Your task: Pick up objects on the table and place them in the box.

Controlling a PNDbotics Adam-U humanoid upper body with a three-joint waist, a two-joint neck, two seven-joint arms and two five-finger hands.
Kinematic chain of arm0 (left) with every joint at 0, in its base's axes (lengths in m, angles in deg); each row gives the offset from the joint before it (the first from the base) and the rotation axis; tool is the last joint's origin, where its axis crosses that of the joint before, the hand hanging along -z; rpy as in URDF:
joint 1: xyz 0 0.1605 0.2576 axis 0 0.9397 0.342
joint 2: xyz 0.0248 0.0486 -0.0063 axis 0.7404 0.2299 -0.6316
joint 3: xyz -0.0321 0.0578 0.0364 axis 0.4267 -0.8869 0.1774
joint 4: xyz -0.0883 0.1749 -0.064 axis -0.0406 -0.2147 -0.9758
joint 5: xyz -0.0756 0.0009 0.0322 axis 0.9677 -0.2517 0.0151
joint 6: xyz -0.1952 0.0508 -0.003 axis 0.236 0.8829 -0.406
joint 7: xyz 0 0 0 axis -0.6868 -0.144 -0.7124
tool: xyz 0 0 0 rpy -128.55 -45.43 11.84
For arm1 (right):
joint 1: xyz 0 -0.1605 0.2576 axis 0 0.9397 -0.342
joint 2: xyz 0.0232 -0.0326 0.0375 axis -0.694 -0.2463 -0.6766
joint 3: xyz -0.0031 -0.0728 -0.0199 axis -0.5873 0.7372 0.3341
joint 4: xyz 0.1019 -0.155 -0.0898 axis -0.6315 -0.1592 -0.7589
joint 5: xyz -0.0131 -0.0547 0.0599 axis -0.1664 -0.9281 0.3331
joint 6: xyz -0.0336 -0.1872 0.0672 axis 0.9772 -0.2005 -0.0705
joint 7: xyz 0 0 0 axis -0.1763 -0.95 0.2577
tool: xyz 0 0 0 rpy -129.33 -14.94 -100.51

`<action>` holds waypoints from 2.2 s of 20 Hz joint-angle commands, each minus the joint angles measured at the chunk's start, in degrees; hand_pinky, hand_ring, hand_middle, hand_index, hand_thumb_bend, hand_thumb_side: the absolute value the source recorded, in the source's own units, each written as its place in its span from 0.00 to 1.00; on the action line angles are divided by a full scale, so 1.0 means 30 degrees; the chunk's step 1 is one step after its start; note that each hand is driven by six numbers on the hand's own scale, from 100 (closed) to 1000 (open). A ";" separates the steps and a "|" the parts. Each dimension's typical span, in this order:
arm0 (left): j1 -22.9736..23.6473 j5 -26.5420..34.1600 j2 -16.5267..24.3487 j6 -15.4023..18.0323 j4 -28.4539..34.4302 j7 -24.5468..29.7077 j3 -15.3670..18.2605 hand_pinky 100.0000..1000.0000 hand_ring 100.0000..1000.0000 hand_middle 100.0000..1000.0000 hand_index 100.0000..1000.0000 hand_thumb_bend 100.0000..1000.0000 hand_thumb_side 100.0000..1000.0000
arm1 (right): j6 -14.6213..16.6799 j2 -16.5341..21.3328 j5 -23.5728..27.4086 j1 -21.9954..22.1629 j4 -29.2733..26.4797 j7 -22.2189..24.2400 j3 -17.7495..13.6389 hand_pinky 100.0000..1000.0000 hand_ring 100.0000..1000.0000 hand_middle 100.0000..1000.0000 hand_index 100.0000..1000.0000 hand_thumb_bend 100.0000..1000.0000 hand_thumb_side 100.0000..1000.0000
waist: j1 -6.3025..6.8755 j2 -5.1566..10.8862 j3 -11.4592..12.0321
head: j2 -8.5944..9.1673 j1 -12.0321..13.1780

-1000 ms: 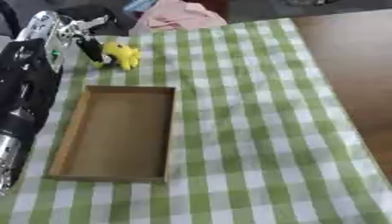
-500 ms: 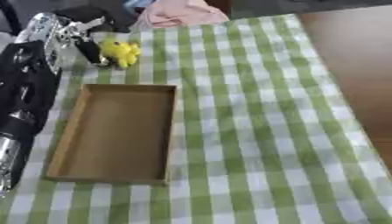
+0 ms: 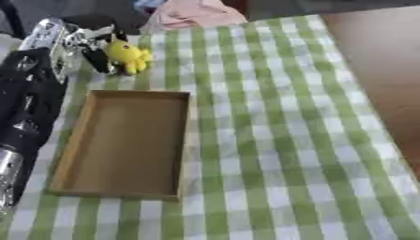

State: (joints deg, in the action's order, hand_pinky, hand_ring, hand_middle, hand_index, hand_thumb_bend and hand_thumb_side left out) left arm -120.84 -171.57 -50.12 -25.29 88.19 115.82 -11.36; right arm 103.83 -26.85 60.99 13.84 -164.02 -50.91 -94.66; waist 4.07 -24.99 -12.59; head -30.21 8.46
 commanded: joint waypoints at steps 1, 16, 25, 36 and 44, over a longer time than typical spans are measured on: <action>-0.0212 0.0250 0.0443 0.0254 0.0106 -0.0047 -0.0064 0.46 0.76 0.83 0.83 0.36 0.00 | -0.0043 0.0331 0.0012 -0.0101 -0.0397 -0.0080 -0.0294 0.67 0.63 0.49 0.84 0.00 0.57 | -0.0104 0.0364 -0.0087 | 0.0207 0.0056; -0.0230 0.0371 0.0468 -0.0443 0.0009 -0.1902 -0.0078 0.00 0.40 0.42 0.45 0.23 0.00 | -0.0337 0.0138 -0.0057 0.0196 -0.0355 -0.0263 -0.0425 0.67 0.63 0.49 0.84 0.00 0.57 | -0.0020 0.0558 -0.0078 | -0.0067 0.0007; -0.0325 0.1146 0.0591 -0.0490 -0.0291 -0.2334 -0.0446 0.00 0.43 0.45 0.48 0.23 0.00 | -0.0434 0.0117 -0.0031 0.0405 -0.0316 -0.0297 -0.0378 0.67 0.63 0.49 0.84 0.00 0.58 | -0.0082 0.1122 0.0056 | -0.0379 -0.0007; -0.0464 0.3148 0.0969 0.0877 -0.0627 -0.2226 -0.1518 0.00 0.44 0.47 0.50 0.18 0.00 | -0.0549 0.0174 0.0108 0.0653 -0.0315 -0.0458 -0.0267 0.67 0.64 0.49 0.84 0.00 0.58 | -0.0229 0.2395 0.0429 | -0.1122 -0.0323; 0.0335 0.7810 0.1816 0.3826 0.0075 -0.3086 -0.3813 0.00 0.42 0.46 0.49 0.07 0.00 | -0.0581 0.0386 0.0087 0.0839 -0.0340 -0.0663 -0.0281 0.67 0.64 0.49 0.84 0.00 0.57 | -0.0301 0.3041 0.0895 | -0.1949 -0.0912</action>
State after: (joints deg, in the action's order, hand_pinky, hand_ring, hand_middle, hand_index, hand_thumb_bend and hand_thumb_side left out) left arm -118.85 -150.76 -46.88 -15.35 86.85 106.92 -21.61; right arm 102.10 -27.38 61.07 16.88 -164.05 -52.59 -95.25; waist 3.67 -17.27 -9.90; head -35.39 6.05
